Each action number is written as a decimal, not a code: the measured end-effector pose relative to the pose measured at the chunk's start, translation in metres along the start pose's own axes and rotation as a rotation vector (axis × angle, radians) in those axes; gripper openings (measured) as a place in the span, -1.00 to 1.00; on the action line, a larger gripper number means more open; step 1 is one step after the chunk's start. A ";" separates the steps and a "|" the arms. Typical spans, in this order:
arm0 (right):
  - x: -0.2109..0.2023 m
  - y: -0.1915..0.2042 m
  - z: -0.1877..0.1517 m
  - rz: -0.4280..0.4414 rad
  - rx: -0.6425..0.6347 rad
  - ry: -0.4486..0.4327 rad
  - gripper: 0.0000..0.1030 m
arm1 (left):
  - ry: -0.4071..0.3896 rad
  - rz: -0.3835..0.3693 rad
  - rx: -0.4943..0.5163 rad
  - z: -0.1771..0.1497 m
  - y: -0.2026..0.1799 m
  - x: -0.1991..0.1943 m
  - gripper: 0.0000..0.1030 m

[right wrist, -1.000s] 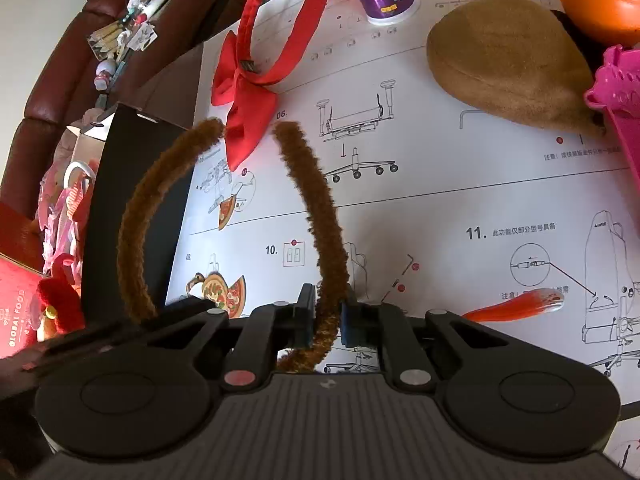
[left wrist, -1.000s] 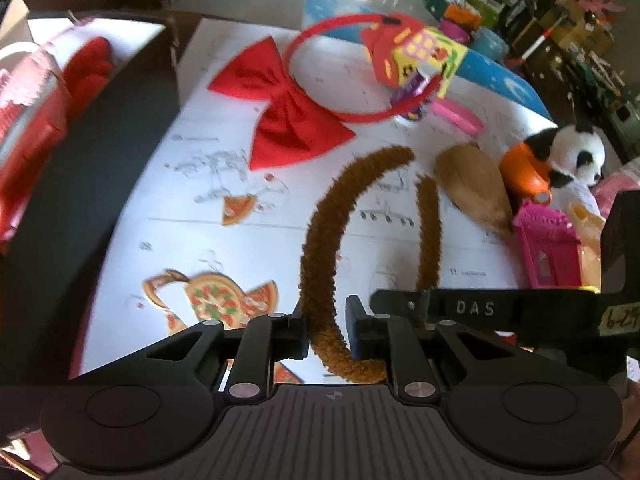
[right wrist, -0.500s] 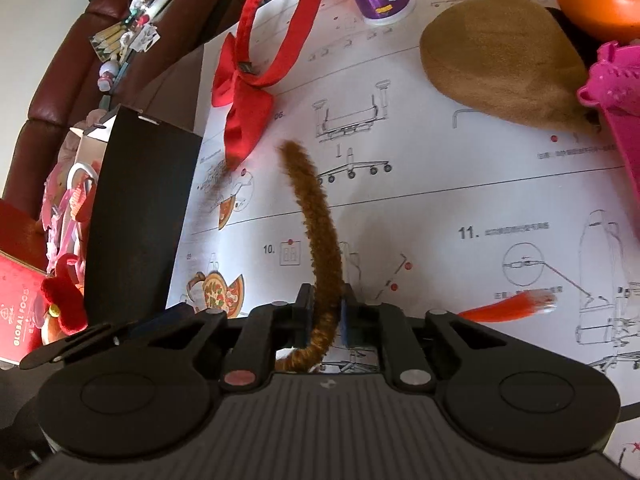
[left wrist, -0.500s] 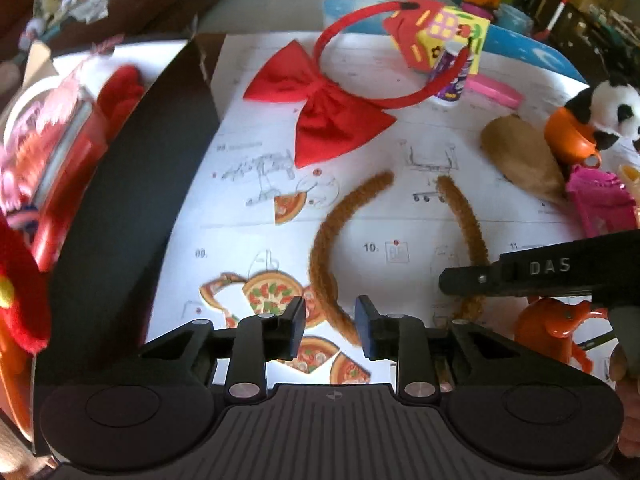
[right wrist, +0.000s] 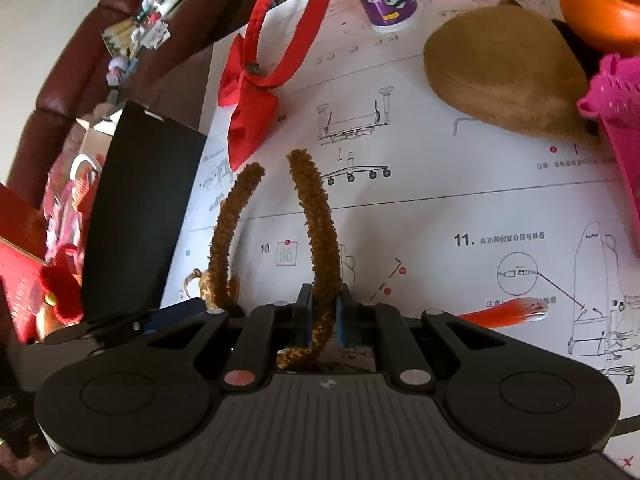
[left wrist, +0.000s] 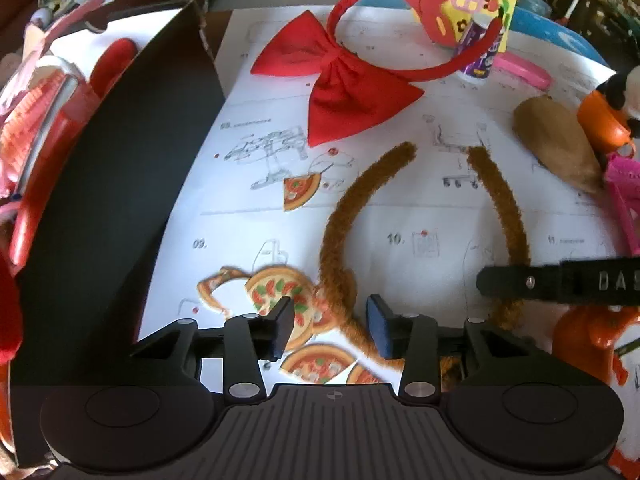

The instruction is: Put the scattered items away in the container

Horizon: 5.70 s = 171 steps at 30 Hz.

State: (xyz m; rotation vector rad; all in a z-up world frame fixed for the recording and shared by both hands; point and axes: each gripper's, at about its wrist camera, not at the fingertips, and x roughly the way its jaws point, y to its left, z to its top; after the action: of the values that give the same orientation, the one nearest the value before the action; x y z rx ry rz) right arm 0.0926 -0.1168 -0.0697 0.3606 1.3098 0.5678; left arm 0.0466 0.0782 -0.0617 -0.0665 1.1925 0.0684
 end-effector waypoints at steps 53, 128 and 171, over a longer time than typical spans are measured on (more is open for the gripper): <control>-0.086 0.104 -0.002 0.049 -0.232 -0.182 -0.80 | -0.350 0.016 -0.069 -0.013 0.039 -0.162 -0.93; -0.037 0.234 0.027 0.046 -0.458 -0.120 0.82 | -0.392 0.223 -0.239 -0.008 0.136 -0.198 0.94; -0.086 -0.024 -0.026 -0.137 -0.147 -0.045 -0.06 | -0.022 0.021 0.455 -0.079 -0.076 -0.043 0.94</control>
State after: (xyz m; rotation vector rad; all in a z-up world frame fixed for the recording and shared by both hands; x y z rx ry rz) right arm 0.0588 -0.1879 -0.0207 0.1603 1.2312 0.5334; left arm -0.0360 -0.0050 -0.0497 0.3453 1.1624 -0.1840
